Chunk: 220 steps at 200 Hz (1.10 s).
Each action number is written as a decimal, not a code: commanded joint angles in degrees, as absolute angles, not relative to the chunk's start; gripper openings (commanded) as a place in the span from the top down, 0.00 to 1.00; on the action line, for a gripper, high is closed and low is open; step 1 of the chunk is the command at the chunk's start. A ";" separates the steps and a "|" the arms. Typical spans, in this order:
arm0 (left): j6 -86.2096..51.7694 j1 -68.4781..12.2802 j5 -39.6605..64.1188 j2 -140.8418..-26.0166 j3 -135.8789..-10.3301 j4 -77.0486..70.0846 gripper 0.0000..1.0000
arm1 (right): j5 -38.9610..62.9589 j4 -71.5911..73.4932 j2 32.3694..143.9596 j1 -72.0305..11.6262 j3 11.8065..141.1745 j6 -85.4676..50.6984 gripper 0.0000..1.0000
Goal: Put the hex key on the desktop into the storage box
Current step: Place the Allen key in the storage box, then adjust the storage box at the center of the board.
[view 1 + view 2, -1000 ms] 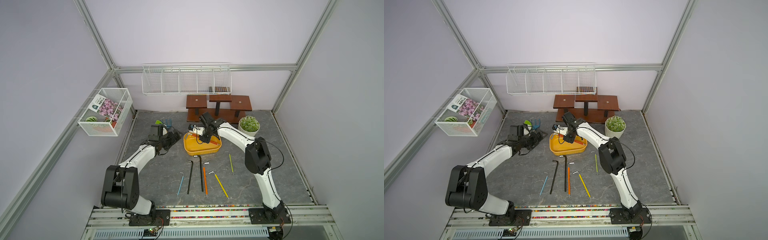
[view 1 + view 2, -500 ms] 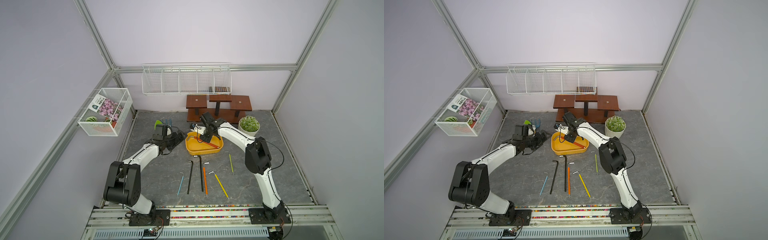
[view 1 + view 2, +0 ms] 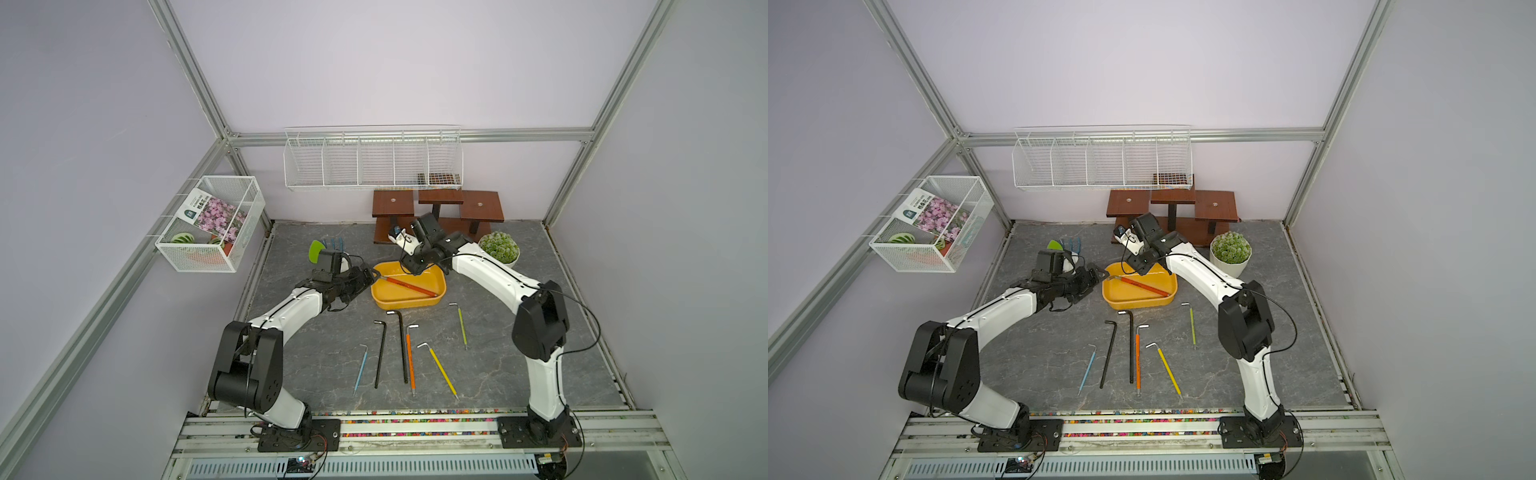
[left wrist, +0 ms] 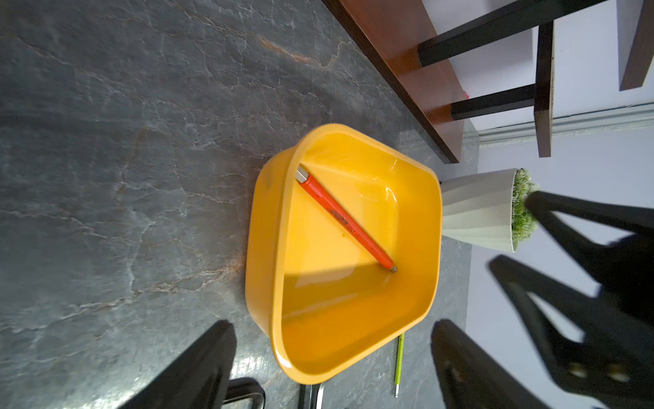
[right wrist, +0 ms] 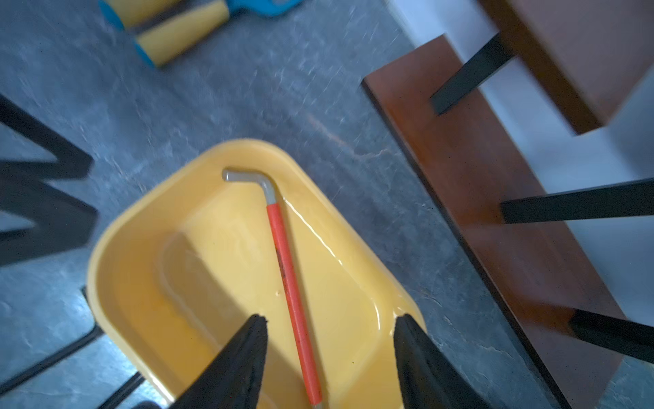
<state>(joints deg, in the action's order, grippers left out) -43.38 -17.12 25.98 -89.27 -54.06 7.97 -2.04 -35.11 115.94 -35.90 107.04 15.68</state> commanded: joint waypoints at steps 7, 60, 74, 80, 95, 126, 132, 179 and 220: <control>-41.96 -18.35 27.41 -90.64 -53.57 8.43 0.09 | -4.06 -33.55 110.01 -34.79 103.35 4.90 0.38; -39.45 -20.09 23.08 -94.32 -56.20 13.34 0.18 | -5.94 -30.82 98.08 -34.42 88.27 -3.64 0.39; -39.48 -20.04 21.58 -94.33 -56.27 13.27 0.20 | -5.85 -30.35 95.24 -34.50 84.56 -4.90 0.40; -39.46 -20.11 20.93 -94.40 -56.46 13.35 0.21 | -5.79 -30.12 93.99 -34.53 83.07 -5.54 0.40; -39.29 -20.05 20.02 -95.11 -57.33 13.03 0.25 | -5.72 -28.75 90.65 -34.45 78.85 -6.86 0.41; -39.08 -20.06 19.68 -98.29 -59.96 11.52 0.40 | -5.16 -26.63 84.53 -34.54 71.74 -8.20 0.42; -39.02 -20.04 19.69 -99.00 -60.59 11.49 0.42 | -5.57 -26.90 83.59 -34.48 70.94 -8.58 0.43; -38.41 -20.04 19.69 -103.46 -64.68 11.25 0.54 | -9.33 -29.07 77.74 -34.47 64.85 -12.26 0.47; -37.65 -19.97 19.27 -106.67 -69.12 12.54 0.55 | -12.50 -30.55 75.19 -34.51 60.62 -16.66 0.47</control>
